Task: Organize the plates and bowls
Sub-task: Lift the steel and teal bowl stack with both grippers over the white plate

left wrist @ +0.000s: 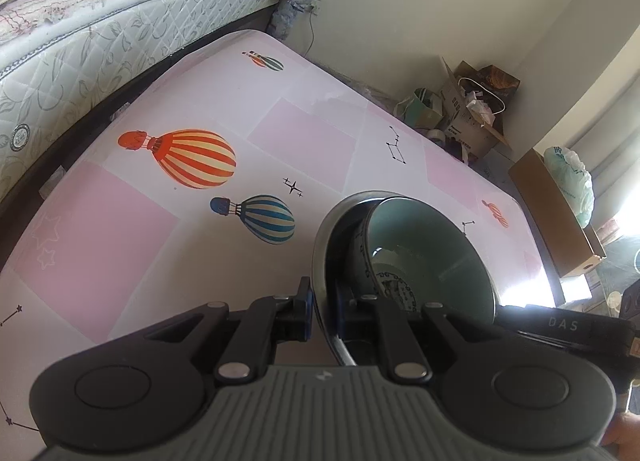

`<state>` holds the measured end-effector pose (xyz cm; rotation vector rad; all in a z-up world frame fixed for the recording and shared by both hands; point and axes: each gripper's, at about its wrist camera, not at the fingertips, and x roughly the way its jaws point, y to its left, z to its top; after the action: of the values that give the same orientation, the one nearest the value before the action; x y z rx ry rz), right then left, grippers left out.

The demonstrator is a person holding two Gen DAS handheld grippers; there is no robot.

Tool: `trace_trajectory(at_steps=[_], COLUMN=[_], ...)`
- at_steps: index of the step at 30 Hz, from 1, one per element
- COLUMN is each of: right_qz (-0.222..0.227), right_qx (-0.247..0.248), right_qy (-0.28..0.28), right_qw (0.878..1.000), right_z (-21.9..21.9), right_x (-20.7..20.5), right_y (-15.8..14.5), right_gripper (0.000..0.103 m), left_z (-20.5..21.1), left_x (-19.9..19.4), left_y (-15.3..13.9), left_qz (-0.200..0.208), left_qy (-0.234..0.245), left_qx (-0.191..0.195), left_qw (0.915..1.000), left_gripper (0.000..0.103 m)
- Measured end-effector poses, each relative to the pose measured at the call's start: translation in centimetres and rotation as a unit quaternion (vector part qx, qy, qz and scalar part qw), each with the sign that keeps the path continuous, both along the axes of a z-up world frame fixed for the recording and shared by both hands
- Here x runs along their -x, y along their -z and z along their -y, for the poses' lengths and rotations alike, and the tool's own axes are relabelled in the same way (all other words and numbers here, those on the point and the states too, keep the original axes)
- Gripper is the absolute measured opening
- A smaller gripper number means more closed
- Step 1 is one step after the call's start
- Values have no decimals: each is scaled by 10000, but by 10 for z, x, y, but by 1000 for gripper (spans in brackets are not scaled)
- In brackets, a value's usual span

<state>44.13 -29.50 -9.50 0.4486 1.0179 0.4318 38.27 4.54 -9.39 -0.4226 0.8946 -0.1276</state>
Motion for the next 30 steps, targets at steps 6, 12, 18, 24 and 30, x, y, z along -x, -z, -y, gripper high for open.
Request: trace_trajectory(at_steps=[6,12,18,24,30], right_qz=[50,154,203,286,370], right_qx=[0,51,26,39,62], right_qy=[42,32,37,46,57], right_qw=[10000,9999,9998,9996,9993], right_z=[3,4,6,6,8], right_x=[3,7,9,11,19], right_y=[-2,-7,-12,-23,-38], right_gripper=[10,10,10,10,10], left_z=[2,2,1,1,2], left_x=[2,2,4,7,14], left_y=[-3,-5,-11,-19,-31], left_qz=[53,101,167,256,339], left_qy=[34,29,15,1,16], left_qx=[17,34,45,62,96], left_qw=[10000,9999,9998,9997,9994], left_gripper=[12,12,12,12,12])
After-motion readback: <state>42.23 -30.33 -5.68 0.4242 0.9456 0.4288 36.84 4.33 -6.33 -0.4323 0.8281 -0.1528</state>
